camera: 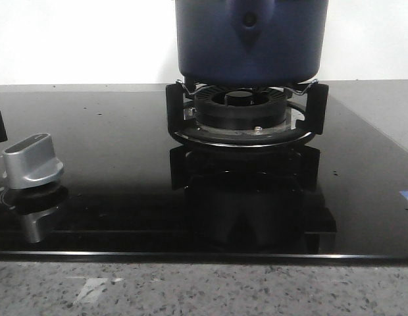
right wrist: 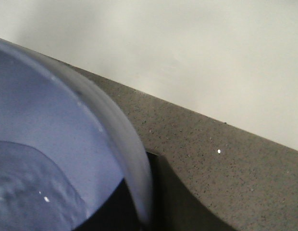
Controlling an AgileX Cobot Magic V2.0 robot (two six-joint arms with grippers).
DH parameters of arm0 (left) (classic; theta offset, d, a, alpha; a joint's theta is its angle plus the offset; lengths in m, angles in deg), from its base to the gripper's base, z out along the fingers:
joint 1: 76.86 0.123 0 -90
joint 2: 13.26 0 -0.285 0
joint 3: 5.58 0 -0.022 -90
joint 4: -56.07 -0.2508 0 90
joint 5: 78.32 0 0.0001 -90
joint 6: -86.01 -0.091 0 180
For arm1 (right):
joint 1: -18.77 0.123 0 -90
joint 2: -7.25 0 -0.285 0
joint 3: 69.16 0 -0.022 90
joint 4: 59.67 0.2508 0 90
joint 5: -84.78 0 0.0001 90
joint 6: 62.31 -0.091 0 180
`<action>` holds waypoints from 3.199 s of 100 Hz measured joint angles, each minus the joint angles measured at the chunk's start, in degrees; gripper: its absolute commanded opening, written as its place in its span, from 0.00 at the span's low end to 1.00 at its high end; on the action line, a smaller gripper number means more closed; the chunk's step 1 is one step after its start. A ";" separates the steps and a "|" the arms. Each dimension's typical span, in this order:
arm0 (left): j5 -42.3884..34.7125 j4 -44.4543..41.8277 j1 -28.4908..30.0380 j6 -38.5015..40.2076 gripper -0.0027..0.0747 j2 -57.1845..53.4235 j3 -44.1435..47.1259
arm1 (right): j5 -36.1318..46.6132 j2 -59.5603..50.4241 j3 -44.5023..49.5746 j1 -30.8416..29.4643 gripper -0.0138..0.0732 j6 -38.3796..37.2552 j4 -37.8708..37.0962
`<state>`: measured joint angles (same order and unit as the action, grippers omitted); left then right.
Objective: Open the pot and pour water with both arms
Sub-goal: 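Lift the bowl with the right gripper and carry it over the pot, then tilt the bowl with the right gripper to pour water into the pot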
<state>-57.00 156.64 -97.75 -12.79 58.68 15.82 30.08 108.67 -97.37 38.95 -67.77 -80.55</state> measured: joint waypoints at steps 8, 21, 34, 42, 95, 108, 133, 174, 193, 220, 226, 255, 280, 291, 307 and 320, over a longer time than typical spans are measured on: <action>0.00 0.00 0.00 0.00 0.44 0.00 0.00 | 0.40 0.00 0.00 1.45 0.10 0.00 -2.31; 0.00 0.00 0.00 0.00 0.44 0.00 0.00 | 1.07 0.00 0.00 3.50 0.10 0.00 -8.04; 0.00 0.00 0.00 0.00 0.44 0.00 0.00 | 1.54 0.00 0.00 4.71 0.10 0.00 -12.24; 0.00 0.00 0.00 0.00 0.44 0.00 0.00 | 2.16 0.00 0.00 4.95 0.10 0.00 -13.73; 0.00 0.00 0.00 0.00 0.44 0.00 0.00 | 7.93 0.00 0.00 6.19 0.10 0.00 -25.06; -0.10 0.00 0.00 0.00 0.44 0.00 0.00 | 9.62 0.00 0.00 6.19 0.10 0.00 -26.75; -0.10 0.00 0.00 0.00 0.44 0.00 0.00 | 15.77 0.00 0.00 6.19 0.10 0.00 -31.02; -0.58 0.00 0.00 0.00 0.44 0.00 0.00 | 20.50 0.00 0.00 6.19 0.10 0.00 -37.41; -0.95 0.00 0.00 0.00 0.44 0.00 0.00 | 23.26 0.00 0.00 6.19 0.10 0.00 -38.52; -1.07 0.00 0.00 0.00 0.44 0.00 0.00 | 27.48 -0.49 0.00 6.19 0.11 0.00 -43.54; -1.18 0.00 0.00 0.00 0.44 0.00 0.00 | 28.04 -0.72 0.00 6.19 0.11 0.00 -44.25; -1.26 0.00 0.00 0.00 0.44 0.00 0.00 | 31.15 -1.17 0.00 6.19 0.11 0.00 -48.00; -1.26 0.00 0.00 0.00 0.44 0.00 0.00 | 28.94 -2.52 0.00 6.21 0.10 0.00 -40.07; -1.26 0.00 0.00 0.00 0.44 0.00 0.00 | 20.84 -2.52 0.00 6.21 0.10 0.00 -29.55; -1.26 0.00 0.00 0.00 0.44 0.00 0.00 | 7.57 -2.52 0.00 6.21 0.10 0.00 -18.62; -1.26 0.00 0.00 0.00 0.44 0.00 0.00 | 2.84 -2.42 0.00 5.85 0.10 -0.79 -11.14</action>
<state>-58.25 156.64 -97.75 -12.79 58.68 15.82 32.92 106.25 -97.37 44.80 -68.55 -91.69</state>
